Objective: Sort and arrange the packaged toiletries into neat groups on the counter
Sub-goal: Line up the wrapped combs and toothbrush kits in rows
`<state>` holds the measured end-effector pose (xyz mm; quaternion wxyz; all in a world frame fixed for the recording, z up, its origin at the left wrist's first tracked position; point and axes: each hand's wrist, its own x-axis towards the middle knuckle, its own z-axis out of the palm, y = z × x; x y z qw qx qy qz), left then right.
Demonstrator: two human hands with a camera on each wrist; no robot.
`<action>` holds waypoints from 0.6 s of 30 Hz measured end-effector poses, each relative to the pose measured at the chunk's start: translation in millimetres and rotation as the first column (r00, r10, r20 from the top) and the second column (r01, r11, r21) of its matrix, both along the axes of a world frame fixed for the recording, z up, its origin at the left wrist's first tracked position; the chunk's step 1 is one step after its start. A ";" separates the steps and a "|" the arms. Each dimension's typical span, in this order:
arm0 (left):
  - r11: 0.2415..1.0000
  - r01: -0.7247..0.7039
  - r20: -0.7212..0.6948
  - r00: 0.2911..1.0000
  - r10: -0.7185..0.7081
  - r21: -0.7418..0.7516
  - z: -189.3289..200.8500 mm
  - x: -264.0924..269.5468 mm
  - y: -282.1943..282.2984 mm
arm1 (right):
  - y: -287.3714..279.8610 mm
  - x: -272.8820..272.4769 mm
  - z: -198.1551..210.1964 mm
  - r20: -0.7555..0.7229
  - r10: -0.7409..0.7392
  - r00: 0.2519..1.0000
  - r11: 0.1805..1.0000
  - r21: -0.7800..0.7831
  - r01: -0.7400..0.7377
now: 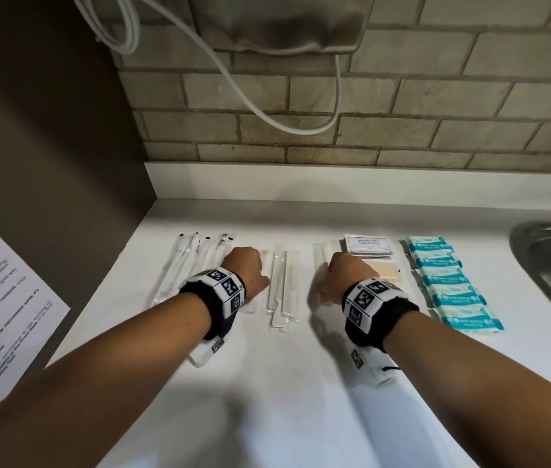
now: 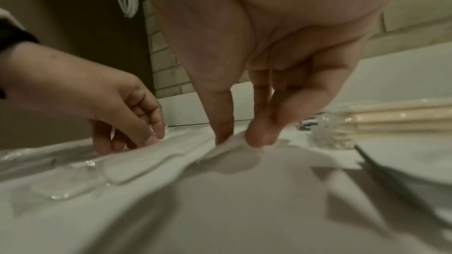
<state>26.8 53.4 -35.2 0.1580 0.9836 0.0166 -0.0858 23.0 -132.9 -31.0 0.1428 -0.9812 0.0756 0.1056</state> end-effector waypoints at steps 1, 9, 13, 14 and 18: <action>1.000 0.001 0.001 1.000 -0.001 -0.025 0.3 -0.5 0.1 | 0.4 -0.9 1.3 0.001 0.011 1.000 0.999 -0.048 -0.011; 0.964 0.253 0.014 0.967 -0.253 -0.083 0.3 -6.9 10.1 | 28.7 -3.2 7.7 -0.019 0.187 0.982 0.981 0.055 -0.186; 0.948 0.319 -0.009 0.948 -0.319 -0.005 -14.6 -8.6 11.7 | 43.7 -7.7 6.5 -0.107 0.169 0.980 0.979 0.135 -0.154; 0.944 0.330 -0.003 0.944 -0.330 -0.001 -17.6 -8.9 12.2 | 44.7 -8.2 4.6 -0.126 0.160 0.979 0.981 0.126 -0.145; 0.932 0.362 0.018 0.932 -0.362 0.018 -19.8 -9.4 12.0 | 42.4 -5.9 0.9 -0.146 0.128 0.981 0.983 0.147 -0.107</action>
